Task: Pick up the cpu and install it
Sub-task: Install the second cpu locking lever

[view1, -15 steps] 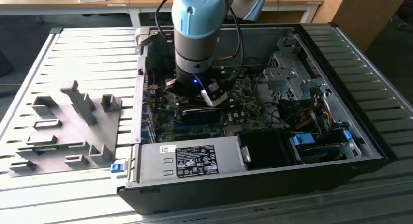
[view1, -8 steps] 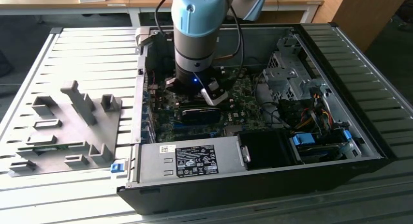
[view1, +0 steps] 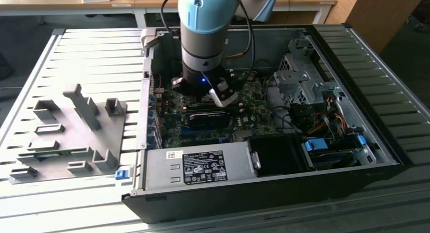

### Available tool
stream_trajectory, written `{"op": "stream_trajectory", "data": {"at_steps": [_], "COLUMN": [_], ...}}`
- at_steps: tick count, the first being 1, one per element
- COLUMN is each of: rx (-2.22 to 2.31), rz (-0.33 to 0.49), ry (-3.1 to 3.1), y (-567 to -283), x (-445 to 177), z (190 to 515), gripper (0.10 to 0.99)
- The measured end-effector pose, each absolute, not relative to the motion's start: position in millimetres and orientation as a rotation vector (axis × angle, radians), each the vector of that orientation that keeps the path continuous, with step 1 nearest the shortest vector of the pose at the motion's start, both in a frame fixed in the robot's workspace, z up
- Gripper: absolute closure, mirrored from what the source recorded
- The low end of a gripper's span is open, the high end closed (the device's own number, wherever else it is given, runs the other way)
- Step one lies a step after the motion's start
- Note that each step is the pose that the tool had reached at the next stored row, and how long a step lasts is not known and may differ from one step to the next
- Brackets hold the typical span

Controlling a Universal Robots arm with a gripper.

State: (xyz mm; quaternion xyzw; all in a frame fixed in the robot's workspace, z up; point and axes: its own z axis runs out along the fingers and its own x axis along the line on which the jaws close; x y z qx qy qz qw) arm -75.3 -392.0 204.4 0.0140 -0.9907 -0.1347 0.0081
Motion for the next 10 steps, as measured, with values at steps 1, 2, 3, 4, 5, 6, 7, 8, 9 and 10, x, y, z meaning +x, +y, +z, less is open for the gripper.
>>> {"op": "stream_trajectory", "data": {"at_steps": [1, 2, 3, 4, 5, 6, 7, 8, 9, 10], "rx": [0.044, 0.044, 0.044, 0.044, 0.044, 0.044, 0.044, 0.044, 0.044, 0.044], "rz": [-0.425, -0.429, -0.433, -0.436, -0.439, -0.442, -0.445, -0.446, -0.447, -0.447], "ry": [-3.096, -3.096, -3.095, -3.095, -3.094, -3.094, -3.094, -3.093, -3.093, -3.093], "y": [-392, -392, -392, -392, -392, -392, -392, -392, -392, -392], "x": [-75, -75, -75, -75, -75, -75, -75, -75, -75, -75], "z": [206, 209, 211, 214, 216, 219, 221, 223, 226, 227], "gripper": [0.980, 0.980, 0.980, 0.980, 0.980, 0.980, 0.980, 0.980, 0.980, 0.980]}}
